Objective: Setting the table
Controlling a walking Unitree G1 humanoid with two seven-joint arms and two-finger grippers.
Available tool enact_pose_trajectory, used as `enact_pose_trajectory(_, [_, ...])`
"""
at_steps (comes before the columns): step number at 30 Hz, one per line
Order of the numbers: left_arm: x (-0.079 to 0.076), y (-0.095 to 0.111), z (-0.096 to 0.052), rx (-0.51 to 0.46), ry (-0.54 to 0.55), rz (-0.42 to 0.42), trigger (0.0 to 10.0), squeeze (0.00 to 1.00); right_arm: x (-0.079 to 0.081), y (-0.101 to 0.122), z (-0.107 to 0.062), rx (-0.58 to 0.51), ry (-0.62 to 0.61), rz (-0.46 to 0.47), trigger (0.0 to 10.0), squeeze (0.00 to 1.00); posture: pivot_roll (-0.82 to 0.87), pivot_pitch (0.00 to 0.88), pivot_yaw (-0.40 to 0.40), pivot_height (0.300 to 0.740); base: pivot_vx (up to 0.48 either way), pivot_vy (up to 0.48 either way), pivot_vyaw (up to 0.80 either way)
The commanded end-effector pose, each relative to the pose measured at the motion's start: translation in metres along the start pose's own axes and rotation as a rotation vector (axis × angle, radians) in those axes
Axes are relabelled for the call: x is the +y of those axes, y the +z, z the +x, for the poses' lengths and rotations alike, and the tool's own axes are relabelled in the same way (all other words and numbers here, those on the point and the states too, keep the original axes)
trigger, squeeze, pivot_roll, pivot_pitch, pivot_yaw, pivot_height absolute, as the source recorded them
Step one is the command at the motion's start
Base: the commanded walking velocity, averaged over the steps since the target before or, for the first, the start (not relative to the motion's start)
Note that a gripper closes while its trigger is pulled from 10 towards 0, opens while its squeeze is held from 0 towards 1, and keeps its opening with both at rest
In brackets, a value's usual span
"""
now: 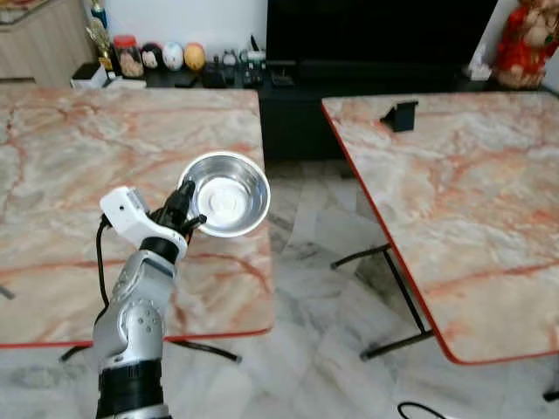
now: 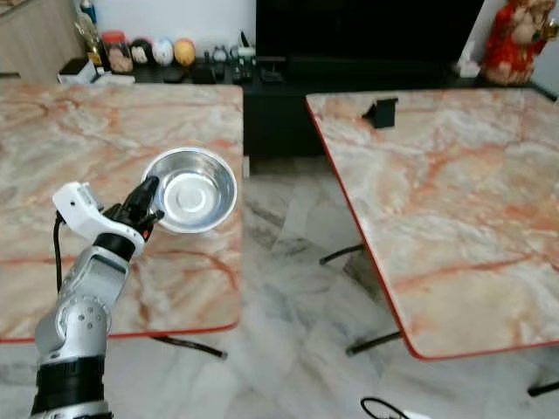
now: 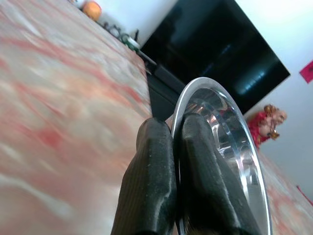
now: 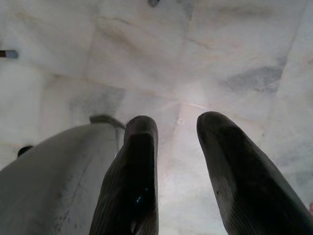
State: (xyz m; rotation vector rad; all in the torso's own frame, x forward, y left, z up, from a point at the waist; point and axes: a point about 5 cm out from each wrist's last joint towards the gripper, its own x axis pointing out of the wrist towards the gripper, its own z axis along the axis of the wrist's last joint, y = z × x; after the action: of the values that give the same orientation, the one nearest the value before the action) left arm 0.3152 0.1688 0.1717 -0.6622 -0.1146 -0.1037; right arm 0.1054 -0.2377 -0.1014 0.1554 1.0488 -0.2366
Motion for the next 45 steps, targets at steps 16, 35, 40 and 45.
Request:
enact_pose_trajectory(16, [-0.0109,-0.0033,0.0042,0.011,-0.053,0.046,10.0,0.0,-0.0038,0.0017,-0.0006,-0.004,0.008,-0.011,10.0,0.0,0.08,0.0,-0.046,0.715,0.0,-0.338,0.0])
enact_pose_trajectory(35, [-0.0123,-0.0055,0.0049,0.017,-0.063,0.059,10.0,0.0,-0.0043,0.003,-0.0004,-0.001,0.013,-0.045,10.0,0.0,0.08,0.0,-0.049,0.715,0.0,-0.32,0.17])
enact_pose_trajectory(40, [-0.013,-0.0056,0.0052,0.017,-0.065,0.06,10.0,0.0,-0.0045,0.0032,-0.0005,-0.006,0.009,-0.034,10.0,0.0,0.07,0.0,-0.048,0.715,0.0,-0.316,0.0])
enact_pose_trajectory(45, [-0.0131,-0.0059,0.0052,0.017,-0.068,0.061,10.0,0.0,-0.0047,0.0032,-0.0005,-0.006,0.008,-0.038,10.0,0.0,0.08,0.0,-0.048,0.715,0.0,-0.317,0.0])
